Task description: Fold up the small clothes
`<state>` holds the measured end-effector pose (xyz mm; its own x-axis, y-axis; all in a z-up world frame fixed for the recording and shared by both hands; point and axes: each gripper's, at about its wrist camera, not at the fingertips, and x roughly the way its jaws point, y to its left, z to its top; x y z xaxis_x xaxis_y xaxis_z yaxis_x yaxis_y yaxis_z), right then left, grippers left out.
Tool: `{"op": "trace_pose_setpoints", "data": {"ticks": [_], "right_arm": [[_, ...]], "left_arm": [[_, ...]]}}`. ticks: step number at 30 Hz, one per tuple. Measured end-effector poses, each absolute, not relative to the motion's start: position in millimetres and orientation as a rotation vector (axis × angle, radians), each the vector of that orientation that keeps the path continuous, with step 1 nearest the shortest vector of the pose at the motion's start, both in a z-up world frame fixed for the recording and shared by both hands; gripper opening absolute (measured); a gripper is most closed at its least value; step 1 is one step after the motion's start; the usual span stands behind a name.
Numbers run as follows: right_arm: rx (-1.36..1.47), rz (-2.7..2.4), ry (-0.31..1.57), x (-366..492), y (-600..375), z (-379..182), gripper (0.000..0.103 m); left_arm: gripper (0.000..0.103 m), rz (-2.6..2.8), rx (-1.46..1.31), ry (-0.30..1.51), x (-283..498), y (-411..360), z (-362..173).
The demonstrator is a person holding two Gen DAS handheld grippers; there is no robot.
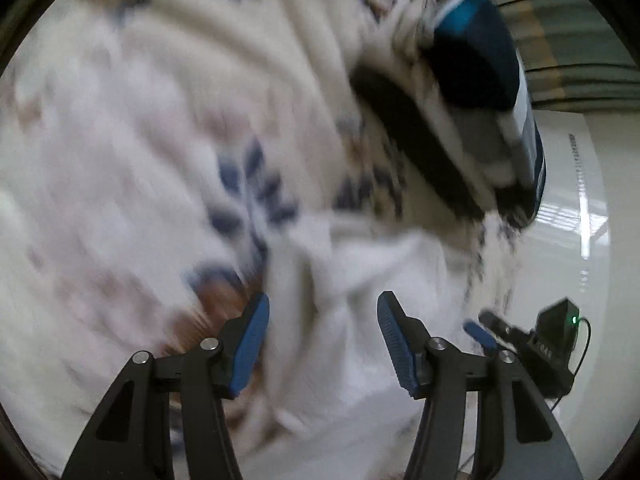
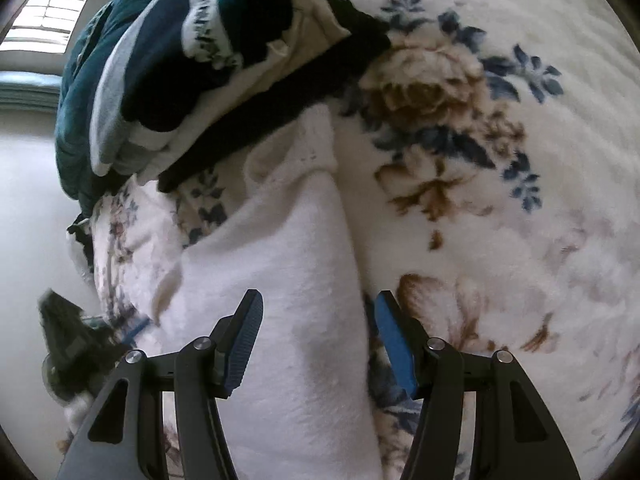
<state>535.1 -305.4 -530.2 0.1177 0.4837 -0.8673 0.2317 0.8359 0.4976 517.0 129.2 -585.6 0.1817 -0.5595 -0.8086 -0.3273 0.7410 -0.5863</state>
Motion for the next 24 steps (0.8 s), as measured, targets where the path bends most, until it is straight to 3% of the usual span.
{"op": "trace_pose_setpoints", "data": {"ticks": [1, 4, 6, 14, 18, 20, 21, 24], "right_arm": [[0.587, 0.221, 1.475, 538, -301, -528, 0.06], [0.521, 0.229, 1.487, 538, -284, -529, 0.06], [0.503, 0.214, 1.496, 542, -282, -534, 0.06], [0.496, 0.226, 1.515, 552, -263, -546, 0.06], [0.501, 0.231, 1.51, 552, -265, -542, 0.06], [0.504, 0.226, 1.499, 553, -268, -539, 0.06], [0.509, 0.222, 1.495, 554, -271, -538, 0.06], [0.525, 0.212, 1.492, 555, -280, -536, 0.06]], "left_arm": [[0.051, -0.183, -0.774, 1.445, 516, 119, -595], [0.02, -0.17, -0.846, 1.427, 530, 110, -612], [0.01, -0.142, -0.908, 1.39, 541, 118, -617], [0.008, -0.069, -0.941, 1.286, 585, 164, -607], [0.014, -0.066, -0.994, 1.279, 596, 172, -607], [0.047, -0.105, -0.984, 1.312, 594, 161, -602], [0.051, -0.13, -0.989, 1.319, 591, 154, -601], [0.053, -0.206, -0.987, 1.364, 583, 128, -607]]}}
